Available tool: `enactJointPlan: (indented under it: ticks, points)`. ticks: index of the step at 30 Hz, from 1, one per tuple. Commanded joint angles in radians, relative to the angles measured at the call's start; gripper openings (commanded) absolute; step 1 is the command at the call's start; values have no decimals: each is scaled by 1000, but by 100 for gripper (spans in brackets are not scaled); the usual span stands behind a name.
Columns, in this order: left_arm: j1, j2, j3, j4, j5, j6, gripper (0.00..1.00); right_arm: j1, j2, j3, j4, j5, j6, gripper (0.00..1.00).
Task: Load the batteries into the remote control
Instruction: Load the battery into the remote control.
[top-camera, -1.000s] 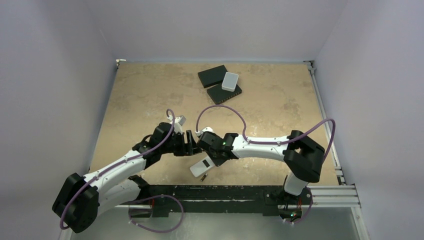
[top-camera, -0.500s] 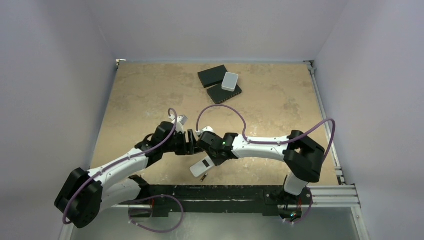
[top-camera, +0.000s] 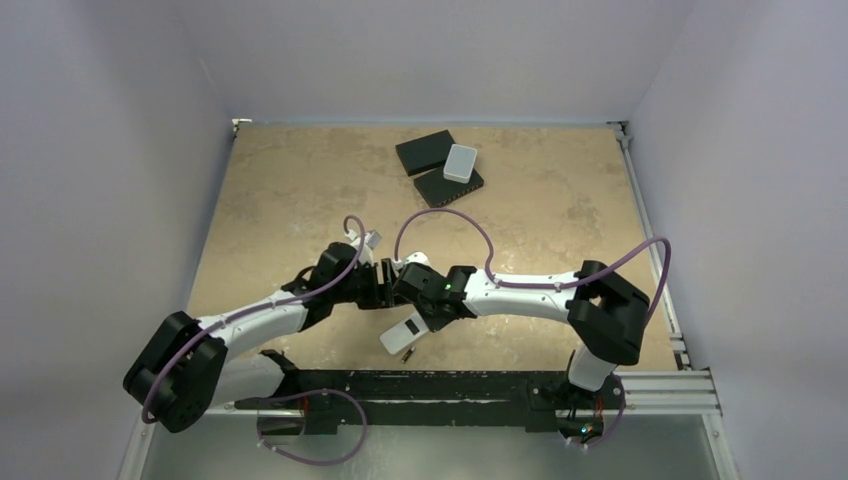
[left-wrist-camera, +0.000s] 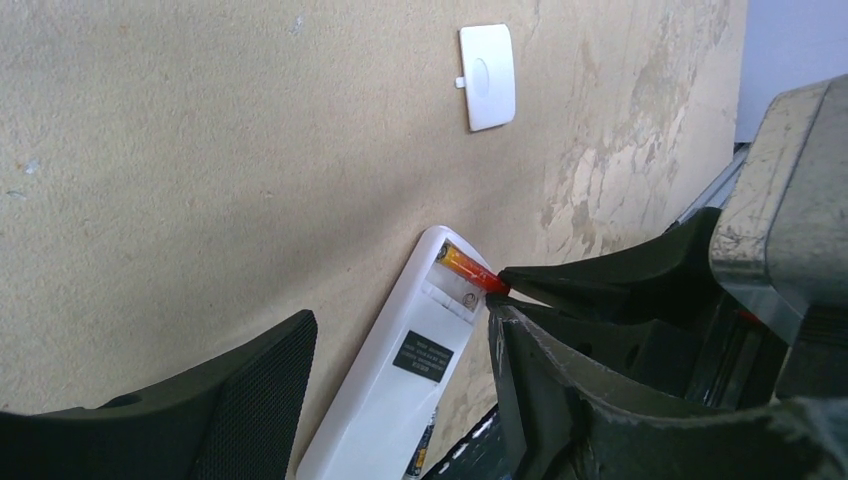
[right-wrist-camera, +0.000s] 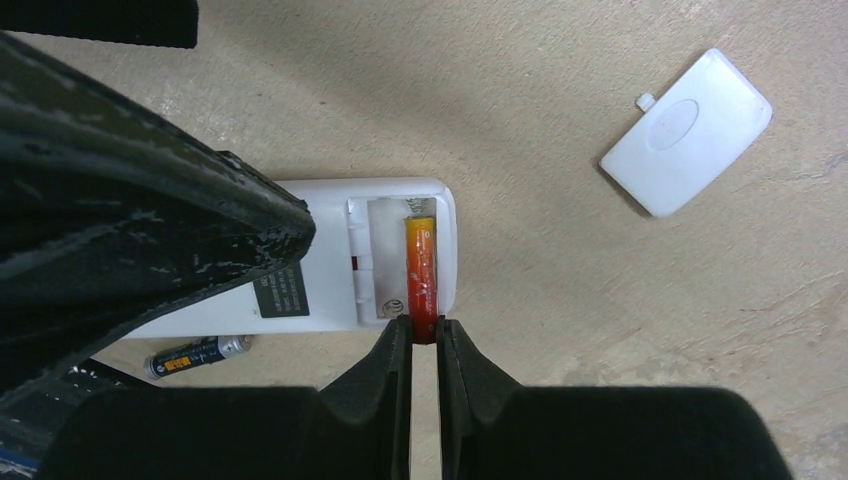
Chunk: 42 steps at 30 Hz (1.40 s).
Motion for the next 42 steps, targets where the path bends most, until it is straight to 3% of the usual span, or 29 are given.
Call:
enactJointPlan:
  ticks: [1,17,32,42]
  points:
    - [2,21,-18,103,33,-22,63,-6,0,32,0,50,35,11]
    - [0,184,-22,273,118,-57,57,-6,6,29,18,70,51,13]
    - [0,225,-22,309,135,-63,56,-6,14,45,14,82,47,31]
    - [0,231,-22,305,131,-61,56,-6,-11,49,16,85,54,35]
